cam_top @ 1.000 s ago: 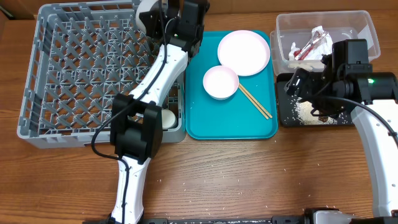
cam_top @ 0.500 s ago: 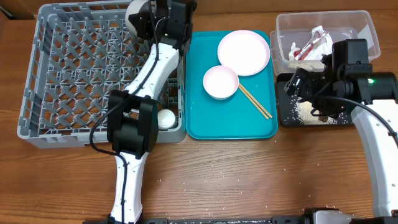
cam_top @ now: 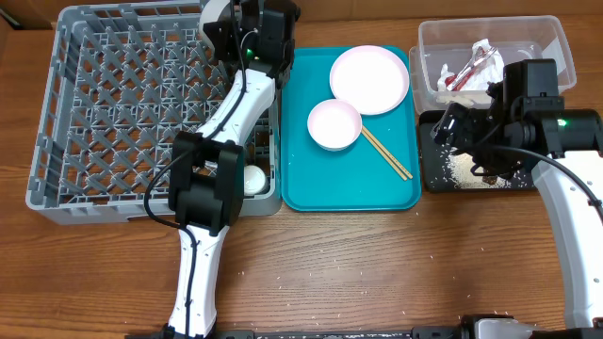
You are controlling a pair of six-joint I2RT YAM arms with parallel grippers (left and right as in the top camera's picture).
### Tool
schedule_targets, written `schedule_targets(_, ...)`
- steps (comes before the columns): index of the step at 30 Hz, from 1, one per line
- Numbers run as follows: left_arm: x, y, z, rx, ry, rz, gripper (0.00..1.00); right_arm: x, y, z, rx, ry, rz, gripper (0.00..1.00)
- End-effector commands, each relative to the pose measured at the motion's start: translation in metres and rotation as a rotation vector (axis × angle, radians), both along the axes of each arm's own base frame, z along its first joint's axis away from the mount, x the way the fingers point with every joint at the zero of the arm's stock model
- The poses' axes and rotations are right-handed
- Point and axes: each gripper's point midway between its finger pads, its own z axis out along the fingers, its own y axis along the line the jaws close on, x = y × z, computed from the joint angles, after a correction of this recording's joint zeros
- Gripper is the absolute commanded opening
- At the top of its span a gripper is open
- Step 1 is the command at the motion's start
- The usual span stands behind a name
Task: Sort waste into correct bins and load items into the dishwasher
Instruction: 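Carry the small white bowl into the rack's back row with the left gripper, then reach the left gripper to the pink-rimmed bowl and grasp its rim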
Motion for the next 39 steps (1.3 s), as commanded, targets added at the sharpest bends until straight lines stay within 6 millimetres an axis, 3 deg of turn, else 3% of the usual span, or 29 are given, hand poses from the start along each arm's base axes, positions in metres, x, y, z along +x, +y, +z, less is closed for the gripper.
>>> schedule_targets(1,0.002,-0.018,-0.014,-0.015,0.023,-0.046,0.04,0.0,-0.001,0.0,-0.012,-0.004,0.002,1.0)
schedule_targets(5,-0.004,-0.035,-0.022,0.005,0.086,-0.076,0.04,0.0,-0.001,0.0,-0.012,-0.004,0.002,1.0)
schedule_targets(9,-0.01,-0.053,-0.026,0.022,0.125,-0.106,0.21,0.0,-0.001,0.0,-0.012,-0.004,0.002,1.0)
schedule_targets(11,-0.012,-0.06,-0.027,0.03,0.138,-0.117,0.38,0.0,-0.001,0.0,-0.012,-0.004,0.002,1.0)
schedule_targets(14,-0.016,-0.071,-0.022,0.046,0.137,-0.126,0.53,0.0,-0.001,0.0,-0.012,-0.004,0.002,1.0)
schedule_targets(23,-0.023,-0.095,0.003,0.078,0.159,-0.19,0.62,0.0,-0.001,0.0,-0.012,-0.004,0.002,1.0)
schedule_targets(29,-0.039,-0.141,0.01,-0.122,0.249,-0.436,0.63,0.0,-0.001,0.0,-0.012,-0.004,0.002,1.0)
schedule_targets(32,-0.06,-0.169,-0.001,-0.35,0.345,-0.581,0.63,0.0,-0.001,0.0,-0.012,-0.004,0.002,1.0)
schedule_targets(36,-0.094,-0.222,-0.018,-0.663,0.53,-0.835,0.65,0.0,-0.001,0.0,-0.012,-0.004,0.002,1.0)
schedule_targets(39,-0.108,-0.237,-0.031,-0.758,0.613,-0.9,0.65,0.0,-0.001,0.0,-0.012,-0.004,0.002,1.0)
